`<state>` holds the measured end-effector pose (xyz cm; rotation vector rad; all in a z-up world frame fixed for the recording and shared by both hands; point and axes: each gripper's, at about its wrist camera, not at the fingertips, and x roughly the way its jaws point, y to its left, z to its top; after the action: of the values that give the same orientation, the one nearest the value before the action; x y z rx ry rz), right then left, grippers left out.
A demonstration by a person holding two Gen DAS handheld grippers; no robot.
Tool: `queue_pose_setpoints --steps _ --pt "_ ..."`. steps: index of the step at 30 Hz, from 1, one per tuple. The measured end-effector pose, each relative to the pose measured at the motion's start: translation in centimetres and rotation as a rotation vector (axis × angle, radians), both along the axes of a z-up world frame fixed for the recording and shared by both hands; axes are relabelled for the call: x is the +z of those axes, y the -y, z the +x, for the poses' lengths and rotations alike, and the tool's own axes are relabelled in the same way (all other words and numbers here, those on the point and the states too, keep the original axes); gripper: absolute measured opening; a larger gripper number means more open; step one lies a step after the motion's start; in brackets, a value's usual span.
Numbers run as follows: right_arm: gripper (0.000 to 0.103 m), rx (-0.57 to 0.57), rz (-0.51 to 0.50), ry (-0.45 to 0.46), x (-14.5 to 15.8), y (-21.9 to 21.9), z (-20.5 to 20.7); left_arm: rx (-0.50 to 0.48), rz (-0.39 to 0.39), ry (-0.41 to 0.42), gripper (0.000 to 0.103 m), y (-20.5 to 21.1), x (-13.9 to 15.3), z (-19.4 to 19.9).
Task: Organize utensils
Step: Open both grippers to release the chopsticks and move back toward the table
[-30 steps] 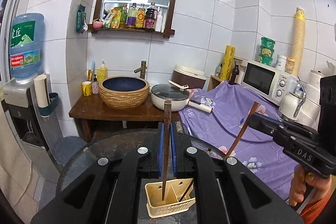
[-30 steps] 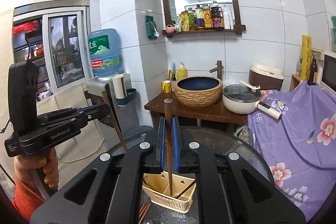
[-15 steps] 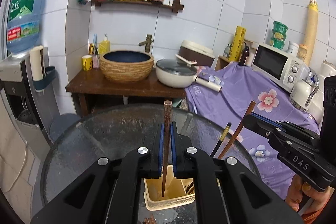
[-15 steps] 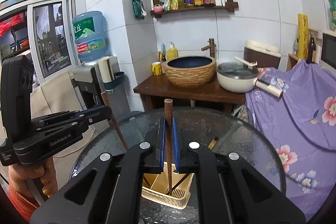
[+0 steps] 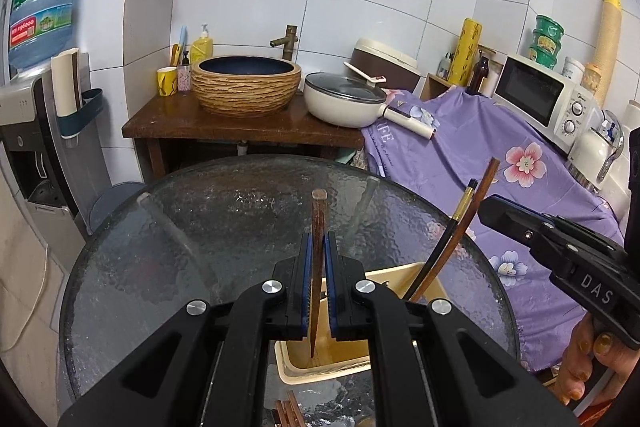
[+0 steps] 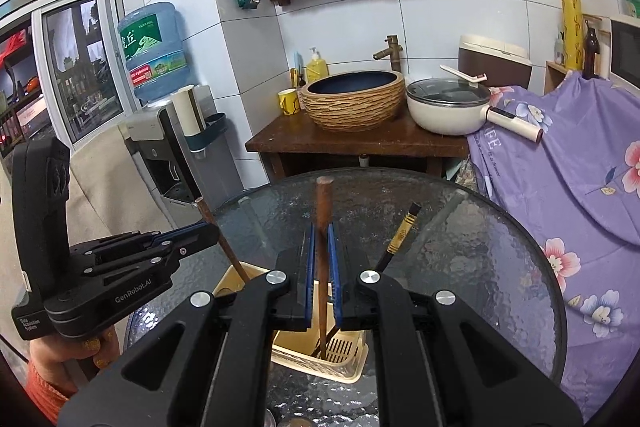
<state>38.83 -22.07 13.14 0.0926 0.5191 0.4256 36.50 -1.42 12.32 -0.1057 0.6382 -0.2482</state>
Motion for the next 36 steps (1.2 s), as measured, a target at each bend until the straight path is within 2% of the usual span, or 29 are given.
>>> queue_pose_setpoints --steps 6,7,8,9,10,11,13,16,18,21,23,24,25,29,32,36 --pt "0.008 -0.007 -0.017 0.028 -0.1 0.1 -0.5 0.0 -0.011 -0.003 0.007 -0.1 -0.1 0.0" --pt "0.009 -0.008 -0.023 0.031 -0.1 0.1 -0.6 -0.003 -0.017 -0.002 0.013 -0.1 0.0 -0.1" --pt "0.014 -0.02 -0.031 0.039 -0.2 0.1 -0.8 -0.007 -0.025 0.003 0.019 -0.2 0.1 -0.4" --pt "0.031 -0.029 -0.037 0.053 -0.3 0.2 -1.2 -0.007 -0.033 0.009 0.039 -0.3 0.2 -0.7" --pt "0.043 -0.032 -0.036 0.063 -0.3 0.4 -1.4 -0.005 -0.05 0.022 0.06 -0.5 0.3 -1.3" --pt "0.054 -0.042 -0.034 0.081 -0.4 0.6 -2.1 -0.003 -0.07 0.043 0.066 -0.8 0.5 -2.2" --pt "0.054 -0.049 -0.066 0.108 -0.8 0.5 -3.5 0.003 -0.066 0.07 0.079 -0.9 0.5 -3.6" --pt "0.057 -0.047 -0.118 0.142 -1.9 0.1 -6.3 0.044 -0.011 0.097 0.093 -1.4 -0.3 -6.5" --pt "0.068 -0.03 -0.152 0.129 -3.6 -0.4 -8.0 0.057 0.025 0.09 0.096 -1.7 -1.7 -8.1" --pt "0.069 -0.012 -0.203 0.08 -6.9 -1.2 -9.5 0.094 0.086 0.042 0.095 -2.5 -4.4 -9.4" --pt "0.069 -0.008 -0.236 0.04 -9.1 -1.6 -10.0 0.098 0.142 -0.031 0.092 -2.8 -7.2 -10.1" --pt "0.069 -0.008 -0.249 0.014 -10.3 -1.8 -10.2 0.094 0.154 -0.062 0.086 -2.9 -8.4 -10.5" --pt "0.069 -0.003 -0.252 -0.028 -11.7 -2.0 -10.3 0.089 0.161 -0.088 0.08 -3.2 -9.3 -10.7" --pt "0.069 0.036 -0.213 -0.182 -16.4 -2.5 -10.6 0.074 0.163 -0.19 0.071 -3.8 -13.1 -11.5" --pt "0.069 0.039 -0.227 -0.23 -18.7 -3.1 -11.4 0.065 0.162 -0.227 0.067 -3.9 -14.8 -12.0" --pt "0.069 0.037 -0.24 -0.263 -20.3 -3.9 -11.9 0.043 0.165 -0.251 0.065 -3.7 -16.0 -12.4"
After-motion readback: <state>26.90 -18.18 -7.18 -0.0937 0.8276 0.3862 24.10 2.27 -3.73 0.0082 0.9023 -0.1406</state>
